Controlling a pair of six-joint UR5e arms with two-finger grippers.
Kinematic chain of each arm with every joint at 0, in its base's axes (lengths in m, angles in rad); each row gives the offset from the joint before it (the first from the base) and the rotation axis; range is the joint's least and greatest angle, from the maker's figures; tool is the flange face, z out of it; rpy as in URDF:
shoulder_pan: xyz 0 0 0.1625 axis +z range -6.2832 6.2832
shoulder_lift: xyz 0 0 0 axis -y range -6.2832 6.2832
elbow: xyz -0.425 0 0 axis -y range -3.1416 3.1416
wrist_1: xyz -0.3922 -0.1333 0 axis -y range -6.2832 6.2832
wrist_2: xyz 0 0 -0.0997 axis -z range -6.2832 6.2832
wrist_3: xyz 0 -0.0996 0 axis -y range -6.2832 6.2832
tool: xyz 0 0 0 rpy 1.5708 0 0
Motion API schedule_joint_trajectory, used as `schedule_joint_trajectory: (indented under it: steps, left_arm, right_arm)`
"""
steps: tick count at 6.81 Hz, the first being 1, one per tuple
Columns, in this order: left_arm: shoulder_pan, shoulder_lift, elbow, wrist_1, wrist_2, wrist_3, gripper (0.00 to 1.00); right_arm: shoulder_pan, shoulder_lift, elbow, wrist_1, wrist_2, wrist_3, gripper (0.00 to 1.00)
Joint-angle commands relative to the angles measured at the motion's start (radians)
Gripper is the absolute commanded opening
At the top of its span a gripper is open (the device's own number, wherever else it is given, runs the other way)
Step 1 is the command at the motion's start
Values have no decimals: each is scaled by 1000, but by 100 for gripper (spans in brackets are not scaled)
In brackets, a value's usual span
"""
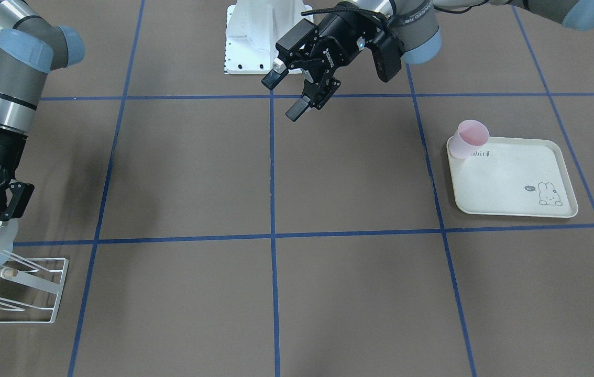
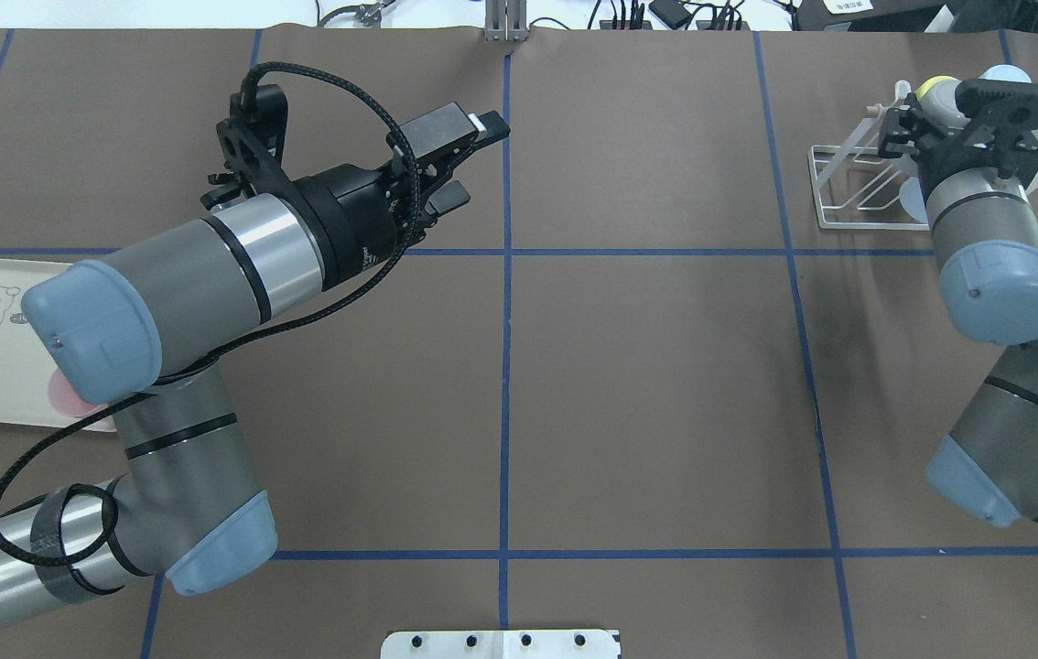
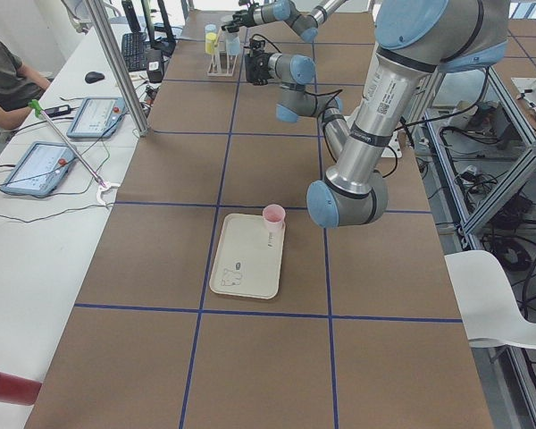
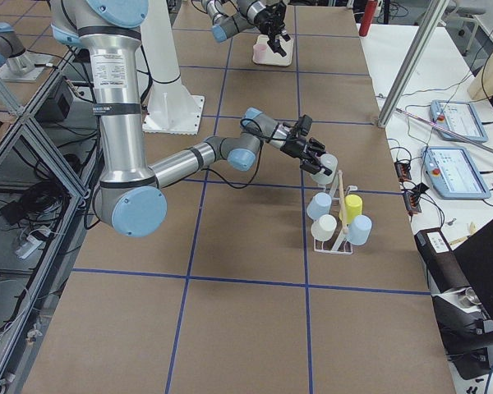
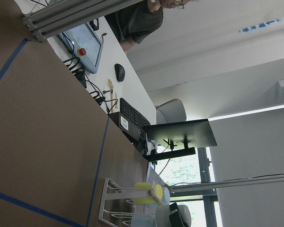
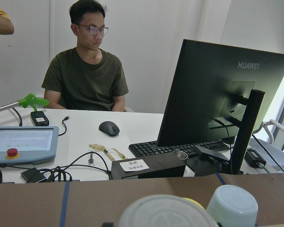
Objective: Transfer IKEA cup to right arm and place on rack
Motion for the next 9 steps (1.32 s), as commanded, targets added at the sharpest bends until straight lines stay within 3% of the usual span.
schedule_joint_trajectory:
  steps: [1,8,9]
  left_arm:
    - [0,1,0,0,0,-1,100]
    - [3,12,0,-2,0,-1,100]
    - [3,12,2,-2,0,-1,100]
  right_arm:
    - [-4,16,-35,0,0,-2,0]
    - [-9,19,-69,2,29,0,0]
    - [-12,19,-75,2,29,2,26]
